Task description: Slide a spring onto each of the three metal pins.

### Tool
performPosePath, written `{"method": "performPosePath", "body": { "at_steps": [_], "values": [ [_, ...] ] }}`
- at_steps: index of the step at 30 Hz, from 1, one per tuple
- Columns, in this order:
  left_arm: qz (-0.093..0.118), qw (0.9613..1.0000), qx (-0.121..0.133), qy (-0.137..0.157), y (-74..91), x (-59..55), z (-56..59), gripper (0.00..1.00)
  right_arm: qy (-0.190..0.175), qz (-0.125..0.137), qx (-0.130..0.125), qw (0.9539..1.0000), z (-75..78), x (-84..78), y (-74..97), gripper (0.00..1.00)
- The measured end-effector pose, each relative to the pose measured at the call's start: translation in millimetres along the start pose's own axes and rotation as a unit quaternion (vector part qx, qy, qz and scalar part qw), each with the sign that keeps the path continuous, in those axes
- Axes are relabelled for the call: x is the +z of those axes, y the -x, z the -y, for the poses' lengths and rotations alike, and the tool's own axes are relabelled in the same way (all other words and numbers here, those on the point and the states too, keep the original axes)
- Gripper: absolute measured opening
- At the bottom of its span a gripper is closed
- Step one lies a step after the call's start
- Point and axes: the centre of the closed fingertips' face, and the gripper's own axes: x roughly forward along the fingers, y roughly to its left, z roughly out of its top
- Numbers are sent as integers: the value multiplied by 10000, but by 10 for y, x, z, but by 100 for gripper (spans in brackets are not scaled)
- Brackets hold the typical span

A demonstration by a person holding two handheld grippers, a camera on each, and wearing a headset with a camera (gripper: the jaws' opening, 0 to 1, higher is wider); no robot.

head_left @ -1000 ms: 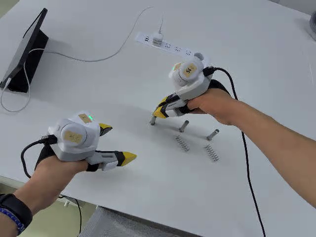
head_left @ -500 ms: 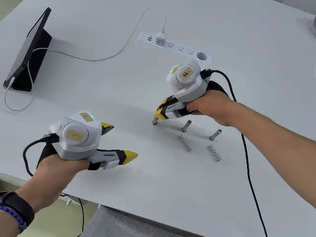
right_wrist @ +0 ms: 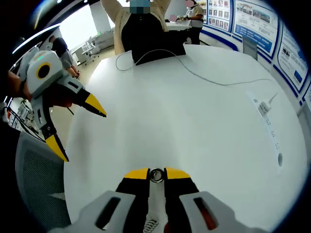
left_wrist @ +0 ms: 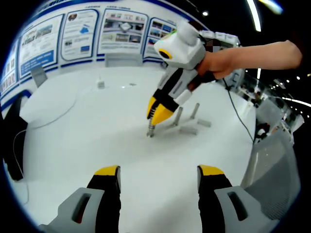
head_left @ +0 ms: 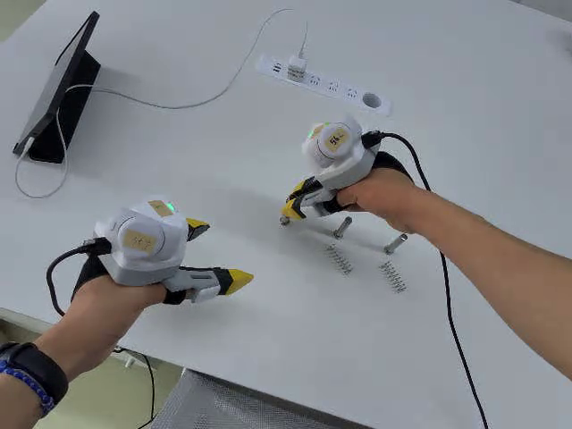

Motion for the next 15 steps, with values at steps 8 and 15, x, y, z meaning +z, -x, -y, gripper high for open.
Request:
{"method": "performPosePath", "body": {
  "at_steps": [8,15],
  "values": [
    [-10,10000,4,19,1,-11,1,65,-79,-10,-57,10000,13,-67,-68,13],
    [-15,10000,10,38,9,-13,0,65,-93,-7,-113,9999,14,-96,-109,13]
  ]
}}
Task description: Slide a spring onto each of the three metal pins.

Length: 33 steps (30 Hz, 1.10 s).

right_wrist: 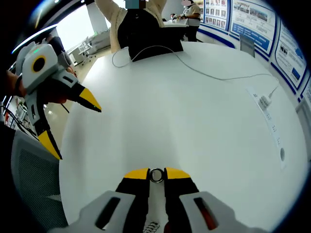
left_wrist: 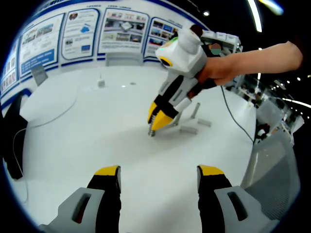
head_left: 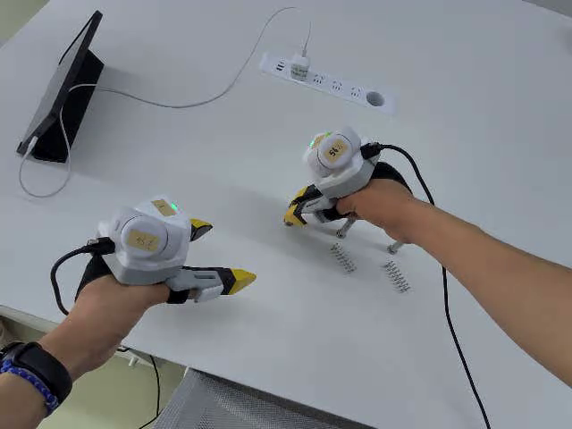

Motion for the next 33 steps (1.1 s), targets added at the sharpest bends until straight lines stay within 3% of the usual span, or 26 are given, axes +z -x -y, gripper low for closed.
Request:
{"method": "performPosePath", "body": {
  "at_steps": [13,26,33],
  "values": [
    [-31,10000,7,-14,-5,-31,-23,65,84,-29,-55,9999,37,-26,-79,13],
    [10,10000,45,-15,2,1,-41,65,-28,264,-157,9995,75,24,108,36],
    [19,10000,39,10,20,6,26,65,-121,410,-278,9987,43,-2,223,43]
  ]
}}
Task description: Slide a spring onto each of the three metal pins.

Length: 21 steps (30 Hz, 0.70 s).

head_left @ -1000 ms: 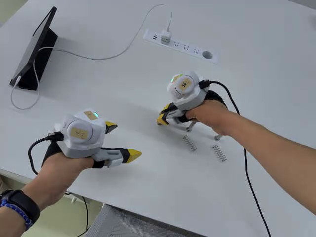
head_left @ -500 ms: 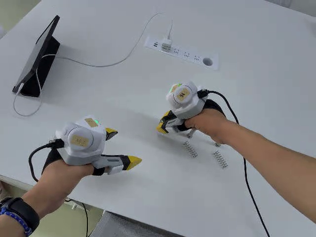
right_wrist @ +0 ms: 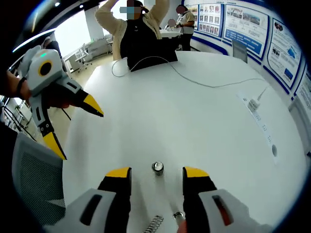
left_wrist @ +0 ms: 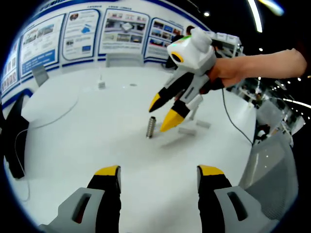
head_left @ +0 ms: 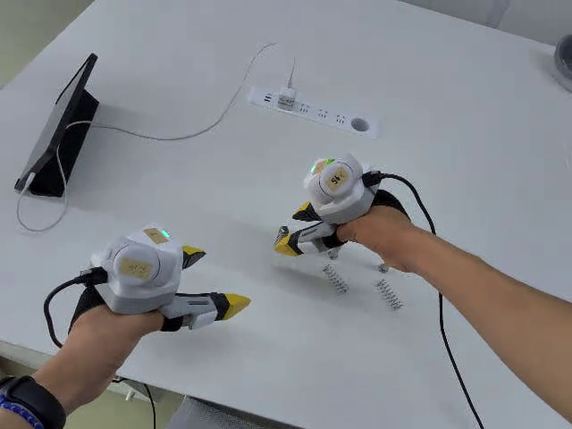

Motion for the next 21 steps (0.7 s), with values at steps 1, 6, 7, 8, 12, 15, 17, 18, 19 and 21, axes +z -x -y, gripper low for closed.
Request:
{"method": "performPosePath", "body": {
  "at_steps": [1,6,7,8,12,15,17,18,19,21],
  "values": [
    [11,10000,7,3,8,10,1,65,-48,43,-9,10000,-6,3,20,45],
    [6,10000,23,-1,30,34,30,65,-214,258,-52,9994,-59,33,110,50],
    [8,10000,23,-5,34,38,38,65,-223,262,-59,9994,-67,27,121,52],
    [12,10000,21,-2,37,42,44,65,-231,269,-74,9993,-72,20,130,53],
    [30,10000,39,5,52,65,71,65,-340,384,-152,9986,-90,-5,204,56],
    [46,10000,38,14,57,77,101,66,-449,555,-112,9974,-133,0,252,58],
    [44,10000,35,13,49,75,117,66,-493,579,-147,9970,-144,-35,279,61],
    [36,10000,30,17,46,71,123,66,-516,589,-159,9968,-149,-51,289,61],
    [32,10000,27,30,42,65,131,66,-549,606,-181,9965,-157,-72,304,62],
    [35,10000,23,45,39,61,154,66,-629,658,-200,9957,-175,-105,335,63]
  ]
}}
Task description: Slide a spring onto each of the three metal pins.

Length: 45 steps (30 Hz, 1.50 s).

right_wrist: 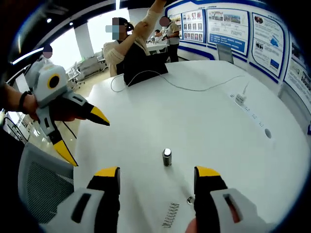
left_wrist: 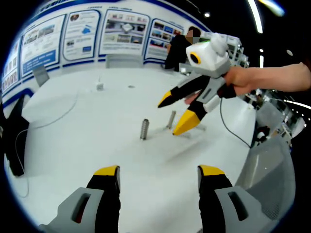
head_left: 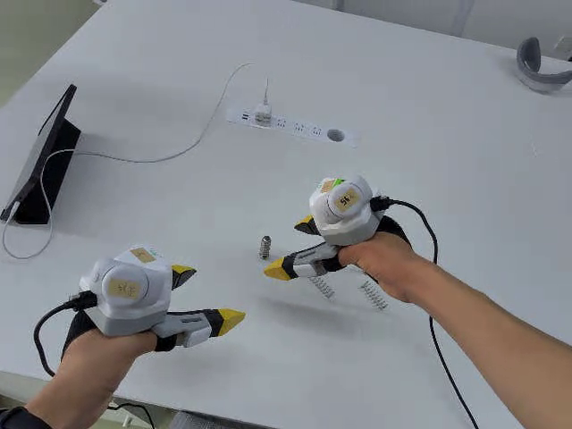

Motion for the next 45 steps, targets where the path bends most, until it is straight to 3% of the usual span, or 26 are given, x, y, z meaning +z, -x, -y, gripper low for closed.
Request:
{"method": "performPosePath", "body": {
  "at_steps": [9,18,32,45],
  "values": [
    [-30,10000,-24,2,5,0,12,67,-331,301,-205,9988,-30,-74,182,70],
    [1,10000,-26,-52,-12,79,13,67,-600,521,-454,9958,-42,-211,331,73],
    [-60,9999,-73,-113,-66,76,46,69,-989,567,-645,9914,-91,-563,524,73],
    [-140,9996,-127,-228,-118,108,62,71,-1471,865,-929,9809,-12,-755,755,73]
  ]
}}
